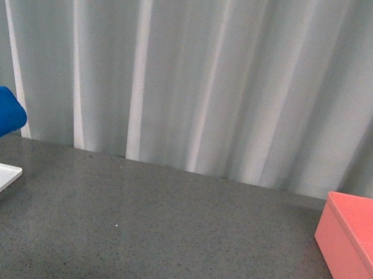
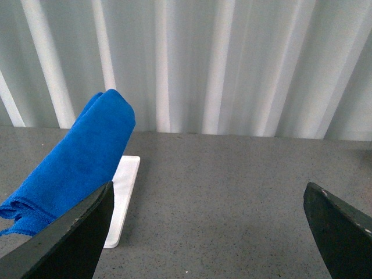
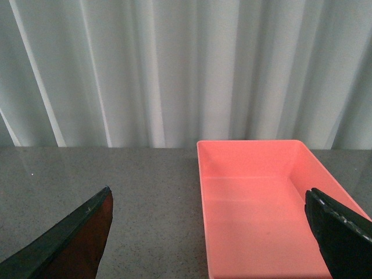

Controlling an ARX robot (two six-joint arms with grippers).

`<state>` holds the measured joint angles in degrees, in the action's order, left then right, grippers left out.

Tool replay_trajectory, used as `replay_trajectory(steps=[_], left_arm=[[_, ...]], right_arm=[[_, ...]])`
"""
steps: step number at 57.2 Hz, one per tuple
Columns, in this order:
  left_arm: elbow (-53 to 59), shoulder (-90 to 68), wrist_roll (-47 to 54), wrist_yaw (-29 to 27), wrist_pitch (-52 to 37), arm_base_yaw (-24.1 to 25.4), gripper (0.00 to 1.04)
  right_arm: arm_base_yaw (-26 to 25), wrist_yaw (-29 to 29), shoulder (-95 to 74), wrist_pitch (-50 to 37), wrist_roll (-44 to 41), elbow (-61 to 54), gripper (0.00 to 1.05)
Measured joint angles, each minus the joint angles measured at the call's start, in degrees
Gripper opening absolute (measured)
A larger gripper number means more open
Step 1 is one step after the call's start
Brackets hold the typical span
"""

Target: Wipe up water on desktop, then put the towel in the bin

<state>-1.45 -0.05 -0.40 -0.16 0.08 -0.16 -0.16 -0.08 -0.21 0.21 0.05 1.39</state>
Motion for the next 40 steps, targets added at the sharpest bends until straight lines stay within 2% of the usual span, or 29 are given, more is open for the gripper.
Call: replay_trajectory(steps=[16,18,21,22,26,35,40], left_arm=[[0.0,0.0,0.0,0.0,0.0,0.0,0.98],[-1.6,-2.2,-3.3,2.8,4.7,1.0,0.98],[-7.6,-12.1,-11.4,7.2,17.0,3.7,0.98],[-8.7,-14.8,-13.2,7.8,17.6,4.3,0.98],[-13.7,-26.9,-16.3,7.8,10.7,5.4,0.98],[-27.0,-50.1,-15.9,7.9,-4.4,4.1,0.98],[-36.4,-63.8,-14.1,7.7,-6.3,3.4,0.98]], right_arm=[[0.0,0.0,0.0,0.0,0.0,0.0,0.98],[0.0,0.0,0.0,0.0,0.0,0.0,0.98],[0.0,-0.1,0.0,0.0,0.0,0.0,0.98],[0.0,-0.1,0.0,0.0,0.0,0.0,0.98],[0.0,0.0,0.0,0.0,0.0,0.0,0.98],[0.0,0.0,0.0,0.0,0.0,0.0,0.98],[0.0,0.0,0.0,0.0,0.0,0.0,0.98]])
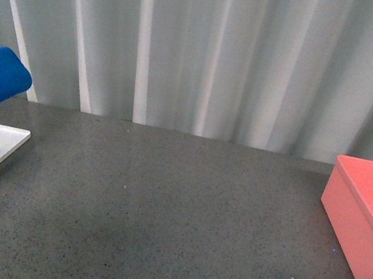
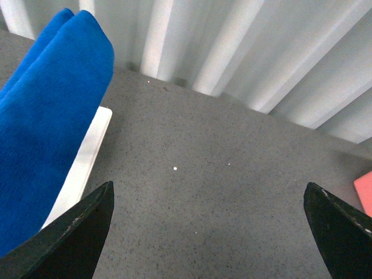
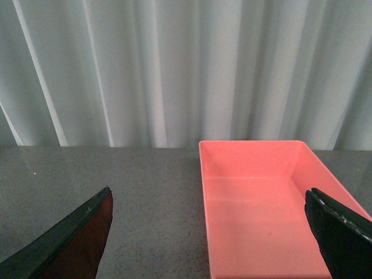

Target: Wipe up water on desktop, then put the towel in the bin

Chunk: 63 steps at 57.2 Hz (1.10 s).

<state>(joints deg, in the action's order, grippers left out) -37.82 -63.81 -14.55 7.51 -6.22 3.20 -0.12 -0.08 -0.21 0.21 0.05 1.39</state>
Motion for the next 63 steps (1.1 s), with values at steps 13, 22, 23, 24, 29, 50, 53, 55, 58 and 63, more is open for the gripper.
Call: replay_trajectory(steps=[13,22,23,24,29,50,53,55,58,63], left_arm=[[-31.4,-31.9,9.1,-1.3,13.0,-0.4,0.98],[-49.4,-44.6,14.9,-4.7,22.2,1.2,0.98],[-51.6,-45.8,15.5,-4.8,23.4,1.6,0.98],[-52.6,-46.4,15.6,-4.9,24.1,1.8,0.98],[-60.8,-51.6,18.5,-6.6,28.8,3.5,0.98],[-75.0,-65.6,22.7,-10.4,34.5,8.9,0.98],[-75.0,-66.4,22.9,-10.6,34.2,9.2,0.98],[-75.0,-66.7,23.0,-11.0,33.8,9.3,0.98],[-75.0,-67.0,23.3,-11.5,33.0,9.4,0.98],[-74.8,-67.2,23.8,-12.0,32.0,9.4,0.98]], right_arm=[[0.0,0.0,0.0,0.0,0.0,0.0,0.98],[0.0,0.0,0.0,0.0,0.0,0.0,0.98],[0.0,0.0,0.0,0.0,0.0,0.0,0.98],[0.0,0.0,0.0,0.0,0.0,0.0,0.98],[0.0,0.0,0.0,0.0,0.0,0.0,0.98],[0.0,0.0,0.0,0.0,0.0,0.0,0.98],[0.0,0.0,0.0,0.0,0.0,0.0,0.98],[0.0,0.0,0.0,0.0,0.0,0.0,0.98],[0.0,0.0,0.0,0.0,0.0,0.0,0.98],[0.0,0.0,0.0,0.0,0.0,0.0,0.98]])
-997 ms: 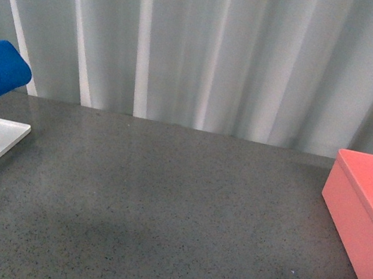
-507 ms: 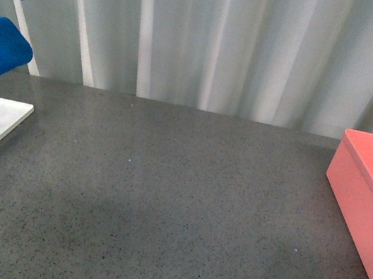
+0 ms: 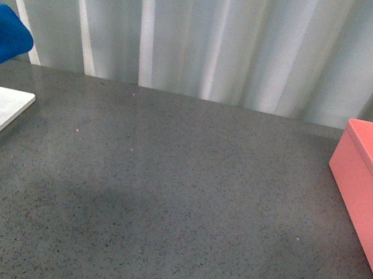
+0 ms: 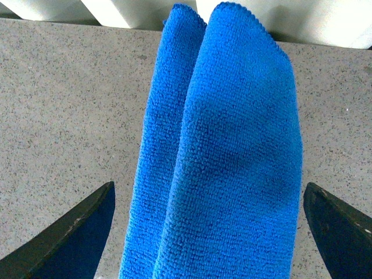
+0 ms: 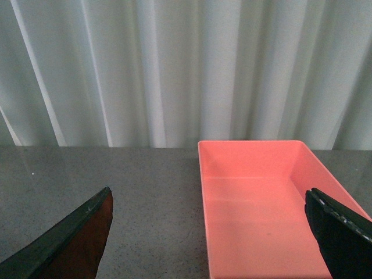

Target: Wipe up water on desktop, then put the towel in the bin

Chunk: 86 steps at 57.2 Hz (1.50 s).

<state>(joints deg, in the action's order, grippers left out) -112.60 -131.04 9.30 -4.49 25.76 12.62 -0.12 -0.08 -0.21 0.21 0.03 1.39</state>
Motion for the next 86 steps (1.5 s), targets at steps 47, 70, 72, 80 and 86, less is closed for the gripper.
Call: replay_trajectory(steps=[47,70,72,80,86], left_arm=[[5.9,-1.0,5.6,-1.5,-5.8,-0.8,0.5],[5.4,0.8,8.4,0.0,-6.4,-2.3,0.05],[5.4,1.8,8.6,0.5,-6.4,-2.8,0.05],[7.1,8.7,10.4,3.4,-8.2,-5.9,0.05],[10.1,14.2,11.1,6.4,-9.7,-8.7,0.05]], right_arm=[[0.0,0.0,0.0,0.0,0.0,0.0,0.98],[0.0,0.0,0.0,0.0,0.0,0.0,0.98],[0.0,0.0,0.0,0.0,0.0,0.0,0.98],[0.0,0.0,0.0,0.0,0.0,0.0,0.98],[0.0,0.0,0.0,0.0,0.0,0.0,0.98]])
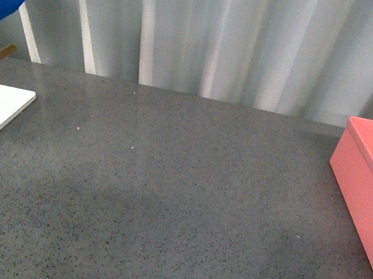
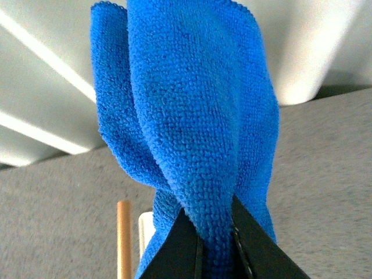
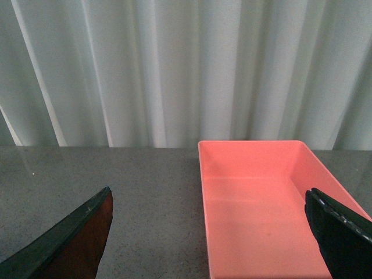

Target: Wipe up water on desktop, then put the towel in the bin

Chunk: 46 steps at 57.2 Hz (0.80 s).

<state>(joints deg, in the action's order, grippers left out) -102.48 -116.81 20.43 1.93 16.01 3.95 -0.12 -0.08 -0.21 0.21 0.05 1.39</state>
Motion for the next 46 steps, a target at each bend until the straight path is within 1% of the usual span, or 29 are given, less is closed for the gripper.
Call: replay_trajectory(steps=[4,10,20,35,41,46], left_arm=[[2.5,3.6,0.0,2.5,-1.3,-2.0,0.05],[9.9,10.6,-0.4,8.0,-5.4,-6.8,0.05],[21.3,16.1,-1.2,10.7,-11.7,-11.8,0.05],[35.8,18.0,-4.0,16.3,-20.5,-16.9,0.05],[39.1,18.0,-6.9,19.5,-23.5,-18.5,0.05],[40.4,18.3,-10.7,23.9,-26.2,-19.6,0.05]], right_arm=[[0.0,0.0,0.0,0.0,0.0,0.0,0.98],[0.0,0.0,0.0,0.0,0.0,0.0,0.98],[0.0,0.0,0.0,0.0,0.0,0.0,0.98],[0.0,0.0,0.0,0.0,0.0,0.0,0.98],[0.0,0.0,0.0,0.0,0.0,0.0,0.98],[0.0,0.0,0.0,0.0,0.0,0.0,0.98]])
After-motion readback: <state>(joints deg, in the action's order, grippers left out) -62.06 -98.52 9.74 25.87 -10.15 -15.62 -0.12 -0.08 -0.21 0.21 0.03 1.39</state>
